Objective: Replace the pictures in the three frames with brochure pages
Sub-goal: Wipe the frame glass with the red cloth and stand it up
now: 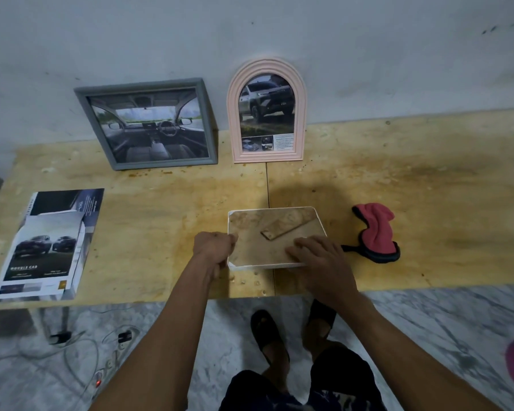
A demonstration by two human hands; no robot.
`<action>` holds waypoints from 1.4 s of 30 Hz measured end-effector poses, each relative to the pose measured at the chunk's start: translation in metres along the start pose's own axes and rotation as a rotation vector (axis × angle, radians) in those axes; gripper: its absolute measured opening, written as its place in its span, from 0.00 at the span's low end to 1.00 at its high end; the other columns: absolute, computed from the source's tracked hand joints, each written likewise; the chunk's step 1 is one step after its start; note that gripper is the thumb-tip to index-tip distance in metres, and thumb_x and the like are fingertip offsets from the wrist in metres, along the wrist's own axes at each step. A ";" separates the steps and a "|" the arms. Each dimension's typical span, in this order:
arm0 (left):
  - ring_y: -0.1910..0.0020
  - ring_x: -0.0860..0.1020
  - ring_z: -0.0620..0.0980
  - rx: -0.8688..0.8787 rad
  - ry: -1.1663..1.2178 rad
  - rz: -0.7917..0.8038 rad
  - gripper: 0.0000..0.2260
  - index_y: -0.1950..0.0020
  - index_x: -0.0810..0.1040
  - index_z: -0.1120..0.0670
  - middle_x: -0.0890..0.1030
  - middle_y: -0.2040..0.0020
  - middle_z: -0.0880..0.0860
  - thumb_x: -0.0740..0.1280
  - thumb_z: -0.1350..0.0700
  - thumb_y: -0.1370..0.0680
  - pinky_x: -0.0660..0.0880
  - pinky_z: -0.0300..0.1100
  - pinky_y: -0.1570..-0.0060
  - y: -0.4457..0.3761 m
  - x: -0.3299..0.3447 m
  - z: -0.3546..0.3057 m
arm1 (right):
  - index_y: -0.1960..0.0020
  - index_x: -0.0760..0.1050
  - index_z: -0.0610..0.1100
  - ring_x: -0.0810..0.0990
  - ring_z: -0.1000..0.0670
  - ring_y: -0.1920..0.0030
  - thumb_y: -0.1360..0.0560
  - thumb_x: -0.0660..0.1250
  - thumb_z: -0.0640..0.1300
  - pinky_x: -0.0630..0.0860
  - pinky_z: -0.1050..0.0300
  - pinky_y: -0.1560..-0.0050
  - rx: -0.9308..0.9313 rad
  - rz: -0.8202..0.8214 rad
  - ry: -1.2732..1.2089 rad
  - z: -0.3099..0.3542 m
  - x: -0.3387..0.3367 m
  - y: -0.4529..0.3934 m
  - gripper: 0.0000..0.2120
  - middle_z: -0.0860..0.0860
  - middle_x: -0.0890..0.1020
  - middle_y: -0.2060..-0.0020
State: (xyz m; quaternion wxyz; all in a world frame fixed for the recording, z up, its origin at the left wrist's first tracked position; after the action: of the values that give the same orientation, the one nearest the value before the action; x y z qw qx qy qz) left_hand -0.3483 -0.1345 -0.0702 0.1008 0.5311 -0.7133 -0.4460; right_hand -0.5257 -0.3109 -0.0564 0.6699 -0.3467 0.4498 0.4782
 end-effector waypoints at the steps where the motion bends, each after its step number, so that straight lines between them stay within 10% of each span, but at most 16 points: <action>1: 0.67 0.79 0.56 -0.001 0.027 0.005 0.07 0.62 0.81 0.64 0.81 0.63 0.60 0.75 0.61 0.28 0.78 0.51 0.63 0.005 -0.002 -0.006 | 0.37 0.77 0.53 0.74 0.44 0.37 0.25 0.66 0.55 0.73 0.40 0.43 -0.040 -0.062 0.012 0.004 -0.008 -0.003 0.17 0.51 0.79 0.38; 7: 0.73 0.76 0.48 0.087 0.393 0.086 0.17 0.53 0.80 0.58 0.77 0.66 0.54 0.65 0.44 0.19 0.72 0.39 0.78 0.044 -0.009 -0.041 | 0.41 0.80 0.44 0.81 0.47 0.52 0.21 0.62 0.49 0.77 0.54 0.60 0.000 -0.304 -0.179 0.024 -0.061 -0.031 0.14 0.49 0.84 0.50; 12: 0.52 0.79 0.52 0.226 0.254 0.062 0.12 0.43 0.77 0.51 0.80 0.49 0.53 0.62 0.45 0.18 0.78 0.44 0.66 0.054 -0.010 -0.043 | 0.38 0.77 0.48 0.81 0.51 0.61 0.20 0.66 0.46 0.75 0.57 0.65 0.294 -0.424 -0.604 0.017 -0.089 -0.041 0.12 0.51 0.82 0.57; 17: 0.55 0.81 0.55 0.266 0.219 0.160 0.11 0.40 0.78 0.53 0.85 0.51 0.55 0.60 0.50 0.16 0.80 0.55 0.54 0.072 0.002 -0.032 | 0.39 0.74 0.61 0.85 0.48 0.54 0.20 0.66 0.48 0.83 0.48 0.57 0.491 -0.406 -1.068 0.007 -0.081 -0.030 0.12 0.47 0.85 0.52; 20: 0.55 0.83 0.54 0.295 0.247 0.157 0.10 0.42 0.79 0.53 0.85 0.50 0.57 0.60 0.53 0.16 0.81 0.52 0.57 0.079 0.006 -0.024 | 0.37 0.73 0.55 0.85 0.50 0.52 0.20 0.66 0.45 0.81 0.59 0.61 0.613 -0.374 -1.223 0.004 -0.077 -0.021 0.13 0.48 0.84 0.50; 31: 0.55 0.84 0.59 0.176 0.285 0.142 0.08 0.44 0.79 0.54 0.86 0.50 0.59 0.63 0.64 0.18 0.81 0.56 0.54 0.071 0.015 0.016 | 0.42 0.78 0.54 0.83 0.46 0.53 0.28 0.59 0.45 0.81 0.41 0.49 0.849 -0.040 -1.120 -0.006 -0.022 -0.005 0.17 0.50 0.84 0.54; 42: 0.53 0.79 0.54 0.204 -0.027 -0.015 0.08 0.44 0.83 0.58 0.83 0.52 0.54 0.66 0.64 0.20 0.79 0.56 0.43 0.020 0.025 0.046 | 0.43 0.79 0.46 0.80 0.46 0.55 0.24 0.57 0.36 0.73 0.56 0.64 0.824 0.019 -0.837 -0.022 0.019 -0.007 0.16 0.47 0.83 0.53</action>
State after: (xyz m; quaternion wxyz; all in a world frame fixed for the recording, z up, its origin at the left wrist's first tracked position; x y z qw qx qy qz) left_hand -0.4005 -0.1303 -0.0905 0.0334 0.5378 -0.7523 -0.3790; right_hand -0.5224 -0.3263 -0.0819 0.8657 0.1648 0.2988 0.3661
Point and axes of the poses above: each hand's wrist, its own y-axis away from the middle knuckle, its own x-axis out of the palm, z = x × y, the point moved 6 cm from there along -y, towards the middle knuckle
